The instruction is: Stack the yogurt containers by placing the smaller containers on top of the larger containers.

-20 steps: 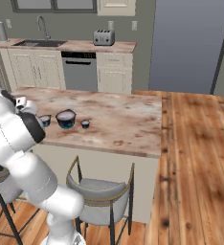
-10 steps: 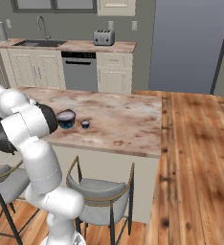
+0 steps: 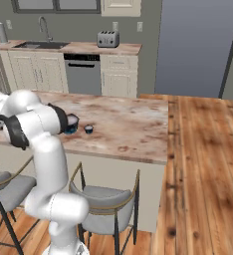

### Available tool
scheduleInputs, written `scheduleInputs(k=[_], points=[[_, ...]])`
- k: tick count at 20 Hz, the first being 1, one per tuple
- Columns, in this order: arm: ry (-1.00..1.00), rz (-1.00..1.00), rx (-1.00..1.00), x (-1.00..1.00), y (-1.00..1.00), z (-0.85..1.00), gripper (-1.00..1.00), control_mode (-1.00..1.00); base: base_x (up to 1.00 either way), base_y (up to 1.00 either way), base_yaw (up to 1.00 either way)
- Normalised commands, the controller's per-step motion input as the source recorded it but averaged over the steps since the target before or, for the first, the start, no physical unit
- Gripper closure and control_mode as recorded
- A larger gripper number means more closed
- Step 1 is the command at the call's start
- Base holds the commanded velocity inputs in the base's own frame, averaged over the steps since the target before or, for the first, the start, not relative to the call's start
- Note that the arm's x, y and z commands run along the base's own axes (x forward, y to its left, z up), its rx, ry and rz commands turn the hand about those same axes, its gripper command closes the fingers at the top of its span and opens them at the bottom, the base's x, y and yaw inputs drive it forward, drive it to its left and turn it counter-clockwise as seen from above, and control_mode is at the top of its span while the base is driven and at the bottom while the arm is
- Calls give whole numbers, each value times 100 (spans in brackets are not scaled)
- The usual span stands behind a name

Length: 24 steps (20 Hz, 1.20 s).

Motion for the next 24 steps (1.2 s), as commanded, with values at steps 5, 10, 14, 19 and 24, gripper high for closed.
scheduleInputs(k=[5, 10, 14, 19, 24], points=[[0, -4, -2, 33, 5, -12, -100, -100, 0, 0, 0], [0, -4, -1, 40, 1, -11, -100, -100, 0, 0, 0], [0, -2, -2, 33, 6, -21, -100, -100, 0, 0, 0], [0, 0, -3, 23, 12, -27, -100, -100, 0, 0, 0], [0, 2, -1, 12, 10, -16, -100, -100, 0, 0, 0]])
